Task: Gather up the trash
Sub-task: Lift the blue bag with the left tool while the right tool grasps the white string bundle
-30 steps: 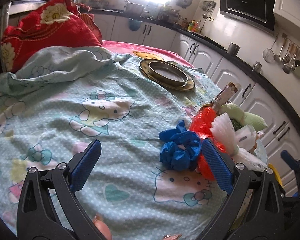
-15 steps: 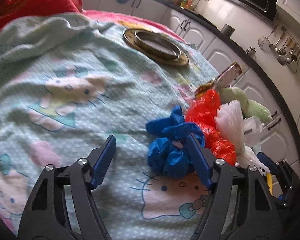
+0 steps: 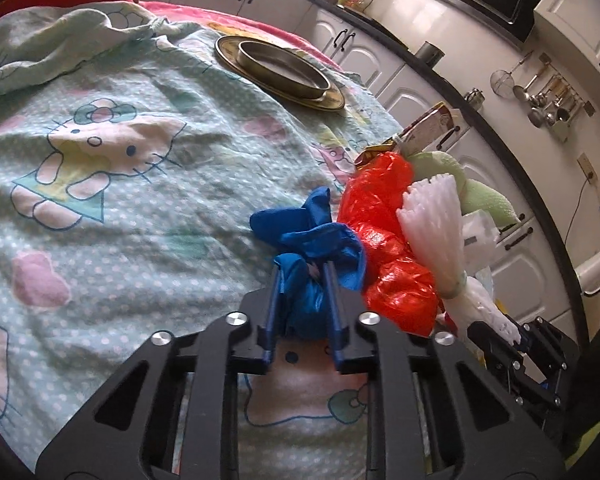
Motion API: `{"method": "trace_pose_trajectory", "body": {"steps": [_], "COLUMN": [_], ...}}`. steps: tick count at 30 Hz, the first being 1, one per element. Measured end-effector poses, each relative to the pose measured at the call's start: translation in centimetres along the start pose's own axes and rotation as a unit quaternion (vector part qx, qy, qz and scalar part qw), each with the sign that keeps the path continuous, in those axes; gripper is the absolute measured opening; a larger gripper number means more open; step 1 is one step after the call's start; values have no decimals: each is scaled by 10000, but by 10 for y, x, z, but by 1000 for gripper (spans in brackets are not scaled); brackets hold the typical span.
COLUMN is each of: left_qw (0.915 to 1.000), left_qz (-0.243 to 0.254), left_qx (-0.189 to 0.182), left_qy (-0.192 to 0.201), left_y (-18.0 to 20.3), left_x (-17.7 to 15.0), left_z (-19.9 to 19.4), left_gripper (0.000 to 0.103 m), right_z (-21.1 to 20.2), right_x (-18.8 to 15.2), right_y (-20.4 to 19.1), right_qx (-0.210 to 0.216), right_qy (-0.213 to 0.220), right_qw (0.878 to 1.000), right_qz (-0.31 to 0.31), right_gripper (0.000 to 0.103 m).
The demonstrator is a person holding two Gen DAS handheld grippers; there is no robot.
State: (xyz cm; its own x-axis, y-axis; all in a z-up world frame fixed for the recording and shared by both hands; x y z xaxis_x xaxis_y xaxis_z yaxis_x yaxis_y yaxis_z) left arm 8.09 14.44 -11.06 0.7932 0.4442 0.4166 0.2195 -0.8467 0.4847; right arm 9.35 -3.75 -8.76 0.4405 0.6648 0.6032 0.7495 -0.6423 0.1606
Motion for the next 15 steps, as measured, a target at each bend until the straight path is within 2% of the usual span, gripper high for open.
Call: {"method": "trace_pose_trajectory", "body": {"steps": [15], "left_qw": [9975], "left_qz": [94], "left_qx": [197], "left_qy": [676], "left_y": [4], "left_x": [2], "left_z": [-53], "left_gripper": [8], "right_z": [-27], "right_x": [4], "right_y": [-1], "right_qx": [66], "right_qy": [329], "right_qw": [9994], "right_qz": [52], "right_gripper": [16]}}
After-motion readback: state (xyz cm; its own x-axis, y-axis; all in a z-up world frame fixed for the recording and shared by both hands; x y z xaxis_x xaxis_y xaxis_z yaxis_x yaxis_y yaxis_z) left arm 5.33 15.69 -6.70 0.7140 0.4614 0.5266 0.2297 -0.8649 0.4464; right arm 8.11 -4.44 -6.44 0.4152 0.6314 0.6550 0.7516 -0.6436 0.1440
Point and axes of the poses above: each gripper's, at about its wrist camera, not at the fingertips, and z roughly the way its jaws point, y to its right, x to its top, the point moved 2 cm from there along z, roughly the way its jaws point, and after that the axes turned 12 degrees about -y, right-handed, at the moved point
